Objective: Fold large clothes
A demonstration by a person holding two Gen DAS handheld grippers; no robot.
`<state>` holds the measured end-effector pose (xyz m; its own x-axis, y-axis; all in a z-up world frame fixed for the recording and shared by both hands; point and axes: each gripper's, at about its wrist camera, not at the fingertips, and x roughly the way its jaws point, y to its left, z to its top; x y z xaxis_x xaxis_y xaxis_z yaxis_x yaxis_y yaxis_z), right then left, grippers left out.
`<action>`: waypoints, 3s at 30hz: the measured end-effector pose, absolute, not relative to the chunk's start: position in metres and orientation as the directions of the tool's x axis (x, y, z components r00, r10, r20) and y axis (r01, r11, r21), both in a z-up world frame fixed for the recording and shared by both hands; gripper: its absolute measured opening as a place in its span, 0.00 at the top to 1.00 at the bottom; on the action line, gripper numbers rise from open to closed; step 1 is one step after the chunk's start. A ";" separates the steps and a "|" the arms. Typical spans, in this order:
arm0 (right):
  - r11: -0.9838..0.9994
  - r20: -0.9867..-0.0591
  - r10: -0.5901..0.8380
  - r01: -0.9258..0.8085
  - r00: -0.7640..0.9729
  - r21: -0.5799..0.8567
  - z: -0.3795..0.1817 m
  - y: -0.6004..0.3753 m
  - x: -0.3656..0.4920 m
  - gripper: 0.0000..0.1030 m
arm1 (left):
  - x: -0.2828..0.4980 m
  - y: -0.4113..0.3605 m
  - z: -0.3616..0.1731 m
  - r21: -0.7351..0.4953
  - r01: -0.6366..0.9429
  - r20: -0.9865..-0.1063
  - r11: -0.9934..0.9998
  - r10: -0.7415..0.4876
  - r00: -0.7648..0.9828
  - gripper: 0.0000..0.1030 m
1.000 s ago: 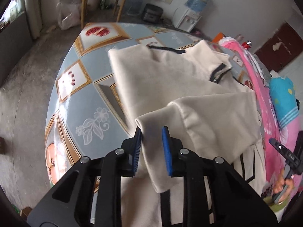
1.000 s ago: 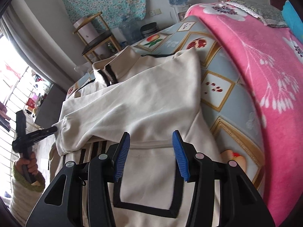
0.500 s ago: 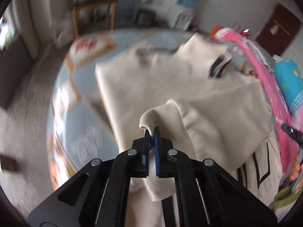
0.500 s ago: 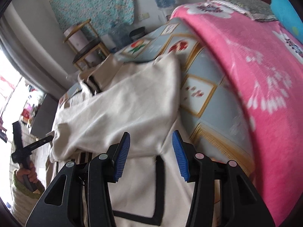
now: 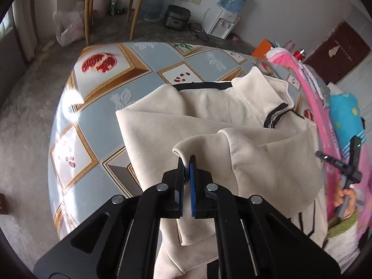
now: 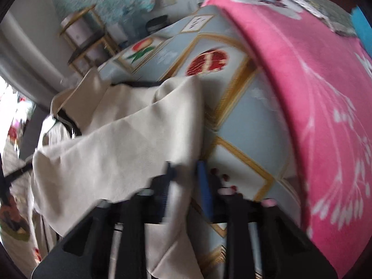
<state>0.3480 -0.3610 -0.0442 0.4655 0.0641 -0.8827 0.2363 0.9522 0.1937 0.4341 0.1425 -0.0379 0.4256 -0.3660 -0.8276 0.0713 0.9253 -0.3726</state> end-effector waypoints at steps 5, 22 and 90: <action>0.947 -0.832 0.000 0.267 0.556 0.179 -0.015 -0.361 0.331 0.95 | 0.430 0.150 -0.015 -0.490 0.081 -0.775 0.868 -0.476 0.416 0.96; 0.939 -0.854 -0.091 0.329 0.513 0.097 -0.043 -0.382 0.343 0.95 | 0.418 0.133 -0.054 -0.378 0.038 -0.881 0.925 -0.372 0.293 0.80; 0.941 -0.859 -0.045 0.309 0.510 0.135 -0.026 -0.283 0.065 0.35 | 0.115 0.127 -0.059 -0.143 0.065 -0.874 0.988 -0.157 0.460 0.29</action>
<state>0.0654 -0.2826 -0.0258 0.5102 -0.0447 -0.8589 0.3091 0.9415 0.1346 0.1147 0.1265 -0.0590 0.4603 -0.1570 -0.8738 0.0647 0.9876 -0.1434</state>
